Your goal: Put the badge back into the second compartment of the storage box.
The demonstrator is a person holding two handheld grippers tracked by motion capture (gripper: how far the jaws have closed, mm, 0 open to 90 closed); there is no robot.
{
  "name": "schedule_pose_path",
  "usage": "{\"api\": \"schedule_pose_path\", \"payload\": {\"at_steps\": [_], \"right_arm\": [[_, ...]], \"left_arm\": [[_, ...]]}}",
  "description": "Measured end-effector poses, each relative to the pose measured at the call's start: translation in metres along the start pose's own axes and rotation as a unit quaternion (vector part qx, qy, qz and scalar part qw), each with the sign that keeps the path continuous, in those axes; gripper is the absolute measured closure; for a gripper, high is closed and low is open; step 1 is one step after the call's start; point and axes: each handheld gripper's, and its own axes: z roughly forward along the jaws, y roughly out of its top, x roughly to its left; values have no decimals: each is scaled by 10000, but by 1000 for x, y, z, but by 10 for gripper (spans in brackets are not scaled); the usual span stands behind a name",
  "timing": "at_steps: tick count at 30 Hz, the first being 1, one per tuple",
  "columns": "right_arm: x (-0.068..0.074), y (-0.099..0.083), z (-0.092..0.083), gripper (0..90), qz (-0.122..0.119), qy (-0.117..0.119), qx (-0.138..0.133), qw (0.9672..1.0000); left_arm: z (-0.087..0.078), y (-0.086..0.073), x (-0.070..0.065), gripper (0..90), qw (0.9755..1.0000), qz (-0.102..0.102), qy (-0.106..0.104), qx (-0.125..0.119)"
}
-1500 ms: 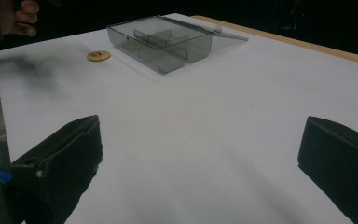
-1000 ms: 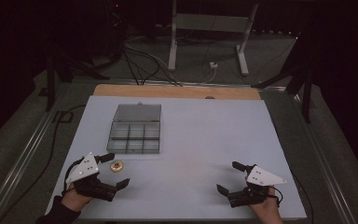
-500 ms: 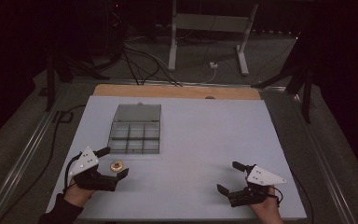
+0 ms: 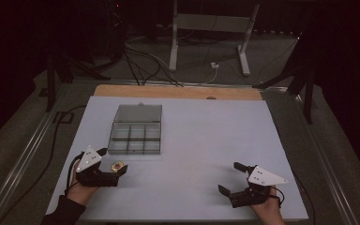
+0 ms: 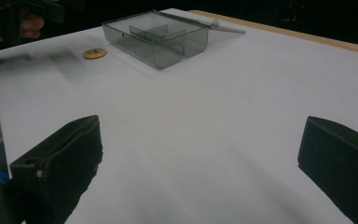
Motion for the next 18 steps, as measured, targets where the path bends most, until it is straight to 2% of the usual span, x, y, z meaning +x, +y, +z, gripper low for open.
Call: {"api": "schedule_pose_path", "payload": {"at_steps": [2,3,7,8,9,10,15,18], "right_arm": [[0,0,0,0,-8,-2,9,10000],[0,0,0,0,-6,-4,7,10000],[1,0,0,0,-20,-8,27,10000],[0,0,0,0,-15,-8,30,10000],[0,0,0,0,8,1,24,10000],[0,0,0,0,22,5,15,10000],[-1,0,0,0,43,6,21,10000],[0,0,0,0,16,14,29,10000]], "left_arm": [[4,-3,1,5,9998,-46,93,178],[4,-3,1,5,9998,-46,93,178],[9,-5,2,5,9987,-150,102,479],[11,-6,2,5,9978,-277,93,589],[11,-6,2,5,9978,-277,93,589],[13,-7,3,5,9966,-388,172,706],[17,-9,2,5,9949,-405,263,890],[19,-10,3,6,9928,-465,316,1058]]}}
